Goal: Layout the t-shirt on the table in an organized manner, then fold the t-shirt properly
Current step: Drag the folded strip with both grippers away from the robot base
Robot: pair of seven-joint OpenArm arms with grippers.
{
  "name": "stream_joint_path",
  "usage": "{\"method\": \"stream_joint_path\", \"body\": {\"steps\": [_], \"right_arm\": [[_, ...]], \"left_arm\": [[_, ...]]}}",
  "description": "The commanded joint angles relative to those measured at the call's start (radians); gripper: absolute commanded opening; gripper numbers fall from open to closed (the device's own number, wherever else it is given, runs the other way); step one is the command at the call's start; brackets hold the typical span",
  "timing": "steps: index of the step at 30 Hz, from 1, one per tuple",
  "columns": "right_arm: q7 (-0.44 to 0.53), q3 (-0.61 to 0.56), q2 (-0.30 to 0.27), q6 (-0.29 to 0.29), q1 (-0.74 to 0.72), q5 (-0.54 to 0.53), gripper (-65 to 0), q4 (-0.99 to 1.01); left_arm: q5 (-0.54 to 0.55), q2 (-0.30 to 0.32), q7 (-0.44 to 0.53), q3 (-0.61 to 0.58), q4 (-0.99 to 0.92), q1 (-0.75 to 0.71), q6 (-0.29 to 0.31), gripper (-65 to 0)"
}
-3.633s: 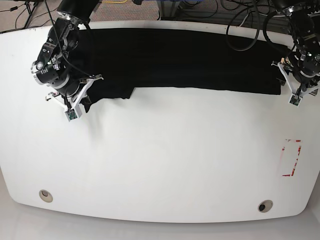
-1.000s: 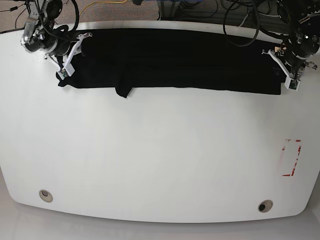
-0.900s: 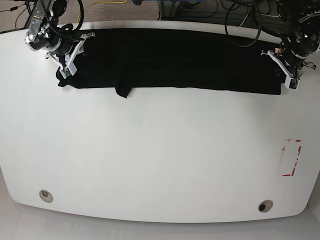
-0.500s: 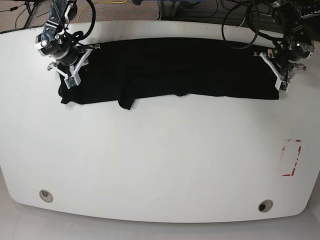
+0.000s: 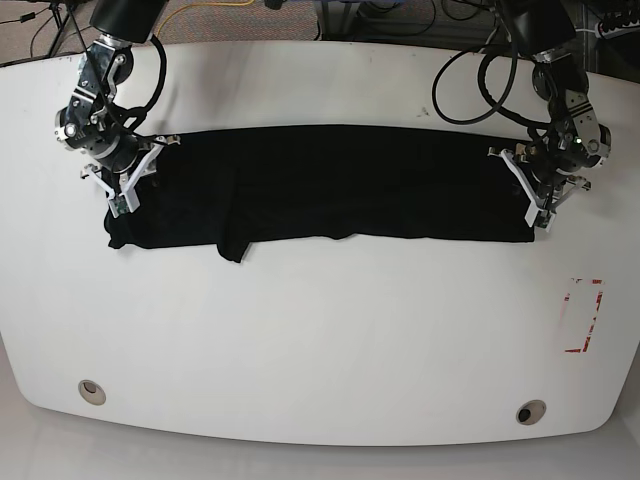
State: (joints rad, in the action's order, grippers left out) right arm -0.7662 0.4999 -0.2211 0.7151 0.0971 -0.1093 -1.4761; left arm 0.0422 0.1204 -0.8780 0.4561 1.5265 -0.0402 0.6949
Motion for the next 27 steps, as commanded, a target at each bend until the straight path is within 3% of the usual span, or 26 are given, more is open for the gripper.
{"method": "stream_joint_path", "body": {"steps": [1, 16, 20, 23, 27], "right_arm": [[-0.098, 0.000, -0.018, -0.017, 0.000, 0.090, -49.8, 0.025], [-0.098, 0.093, -0.013, -0.017, -0.013, 0.090, -49.8, 0.021], [-0.100, 0.093, -0.011, -0.017, -0.012, 0.090, -49.8, 0.021], [-0.100, 0.095, -0.011, -0.017, -0.010, 0.089, -49.9, 0.021], [-0.100, 0.095, 0.005, -0.017, -0.010, 0.089, -49.9, 0.021]], "left_arm": [[-0.020, 0.008, -0.022, 0.002, -0.004, 0.018, 0.003, -55.6], [-0.031, 0.008, -0.027, 0.003, 0.016, 0.046, 0.003, -53.5], [0.022, 0.006, -0.036, 0.005, 0.099, 0.039, 0.003, -39.4], [0.075, 0.006, -0.114, 0.010, 0.161, 0.046, 0.003, -27.2], [0.152, 0.006, -0.195, 0.065, 0.233, 0.058, 0.003, -25.3]]}}
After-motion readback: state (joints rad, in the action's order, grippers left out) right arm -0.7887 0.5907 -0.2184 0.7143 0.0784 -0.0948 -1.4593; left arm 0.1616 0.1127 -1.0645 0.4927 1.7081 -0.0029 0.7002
